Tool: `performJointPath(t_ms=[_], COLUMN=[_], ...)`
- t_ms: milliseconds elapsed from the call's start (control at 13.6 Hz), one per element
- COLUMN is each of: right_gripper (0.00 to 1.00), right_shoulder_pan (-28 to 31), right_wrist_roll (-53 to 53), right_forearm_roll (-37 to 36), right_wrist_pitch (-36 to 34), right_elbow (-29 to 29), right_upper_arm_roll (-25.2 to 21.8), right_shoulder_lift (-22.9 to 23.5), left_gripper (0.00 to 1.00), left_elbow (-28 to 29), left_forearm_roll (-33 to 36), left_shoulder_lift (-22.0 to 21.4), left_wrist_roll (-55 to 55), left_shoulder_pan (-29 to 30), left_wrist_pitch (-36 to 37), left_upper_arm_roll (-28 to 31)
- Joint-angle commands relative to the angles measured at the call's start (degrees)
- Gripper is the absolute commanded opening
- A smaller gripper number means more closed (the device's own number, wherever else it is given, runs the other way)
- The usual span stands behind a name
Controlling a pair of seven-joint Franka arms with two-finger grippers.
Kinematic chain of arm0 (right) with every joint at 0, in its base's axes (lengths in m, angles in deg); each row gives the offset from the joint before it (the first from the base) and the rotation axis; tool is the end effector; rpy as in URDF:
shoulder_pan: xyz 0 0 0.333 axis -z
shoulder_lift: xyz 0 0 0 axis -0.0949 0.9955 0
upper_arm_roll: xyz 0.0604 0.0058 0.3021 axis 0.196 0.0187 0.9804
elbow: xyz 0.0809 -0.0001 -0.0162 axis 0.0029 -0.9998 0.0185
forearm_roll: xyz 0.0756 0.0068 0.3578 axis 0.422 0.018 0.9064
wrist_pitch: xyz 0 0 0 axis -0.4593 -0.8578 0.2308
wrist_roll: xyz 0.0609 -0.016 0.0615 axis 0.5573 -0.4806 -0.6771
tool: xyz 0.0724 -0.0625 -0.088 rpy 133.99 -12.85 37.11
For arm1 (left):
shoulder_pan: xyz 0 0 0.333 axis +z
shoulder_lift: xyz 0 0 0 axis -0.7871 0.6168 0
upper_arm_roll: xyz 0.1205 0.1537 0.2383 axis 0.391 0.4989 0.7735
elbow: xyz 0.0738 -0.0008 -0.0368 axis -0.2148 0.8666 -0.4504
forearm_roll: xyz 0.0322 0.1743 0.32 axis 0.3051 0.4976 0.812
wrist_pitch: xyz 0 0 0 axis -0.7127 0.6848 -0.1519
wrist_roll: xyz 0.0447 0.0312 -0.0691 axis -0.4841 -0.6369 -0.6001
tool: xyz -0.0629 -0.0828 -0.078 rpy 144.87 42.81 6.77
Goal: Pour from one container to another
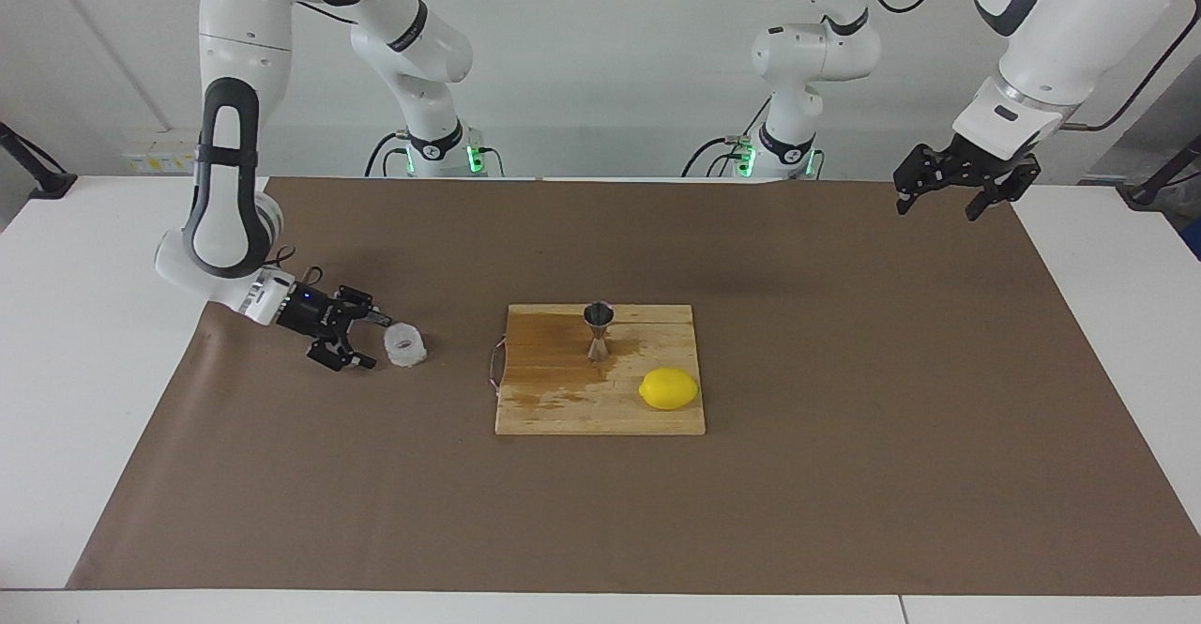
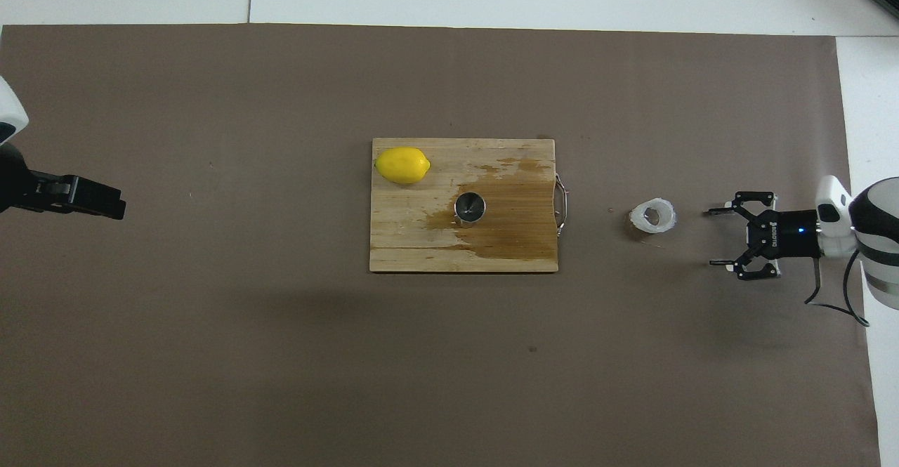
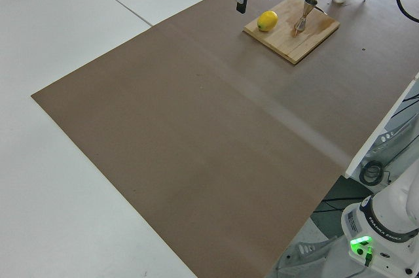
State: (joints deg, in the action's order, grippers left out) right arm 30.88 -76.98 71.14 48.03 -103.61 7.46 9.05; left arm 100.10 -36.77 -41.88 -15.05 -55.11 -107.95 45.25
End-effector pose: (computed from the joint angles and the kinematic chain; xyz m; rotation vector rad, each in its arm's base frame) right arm 0.5088 -0.1633 0.2451 -1.9346 -1.6966 -0.6479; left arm 0.5103 -0.0319 0.5805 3.1069 -0.2459 -0.0554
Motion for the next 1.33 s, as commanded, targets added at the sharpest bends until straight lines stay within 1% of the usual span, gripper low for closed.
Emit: performJointPath(t_ms=[0, 74, 221, 368, 663, 810, 1031, 1178, 1252], right_gripper=[1.00, 1.00, 1.00, 1.00, 1.00, 1.00, 1.00, 1.00, 1.00], right_shoulder_pan=[-0.4, -0.8, -3.2, -4.7, -9.3, -12.6, -19.1, -22.8, -23.1], right_wrist_roll=[16.2, 23.3, 38.0, 55.0, 78.6, 92.3, 116.1, 129.4, 134.1], right_forearm_roll=[-9.3, -12.3, -17.0, -22.2, -29.3, -32.7, -40.3, -42.0, -42.1], right_wrist_pitch=[0.4, 0.2, 0.2, 0.6, 0.8, 0.7, -0.6, -1.3, -2.6], right_elbow=[-0.9, -0.9, -0.9, -0.9, -0.9, -0.8, -0.8, -0.3, 0.8], right_upper_arm_roll=[0.5, 0.6, 0.6, 0.6, 0.6, 0.6, 0.6, 0.6, 0.9], right_shoulder_lift=[-7.5, -9.3, -11.3, -11.5, -12.8, -13.5, -15.4, -16.0, -16.2], left_gripper=[1.00, 1.00, 1.00, 1.00, 1.00, 1.00, 1.00, 1.00, 1.00], left_elbow=[1.4, 1.4, 1.4, 1.4, 1.4, 1.4, 1.4, 1.4, 1.4], left_forearm_roll=[1.2, 1.1, 1.1, 1.1, 1.1, 1.1, 1.1, 1.1, 1.1], left_shoulder_lift=[-1.5, -1.5, -1.5, -1.5, -1.5, -1.5, -1.5, -1.5, -1.5], left_wrist_roll=[-0.1, 0.0, 0.0, -0.1, 0.0, 0.0, 0.0, 0.0, 0.0], left_shoulder_pan=[0.0, 0.0, 0.0, 0.0, -0.1, 0.0, 0.0, 0.0, 0.0], left_wrist_pitch=[0.3, 0.3, 0.3, 0.3, 0.3, 0.3, 0.3, 0.3, 0.3], left_upper_arm_roll=[-0.1, -0.1, -0.1, -0.1, -0.1, -0.1, -0.1, -0.1, -0.1])
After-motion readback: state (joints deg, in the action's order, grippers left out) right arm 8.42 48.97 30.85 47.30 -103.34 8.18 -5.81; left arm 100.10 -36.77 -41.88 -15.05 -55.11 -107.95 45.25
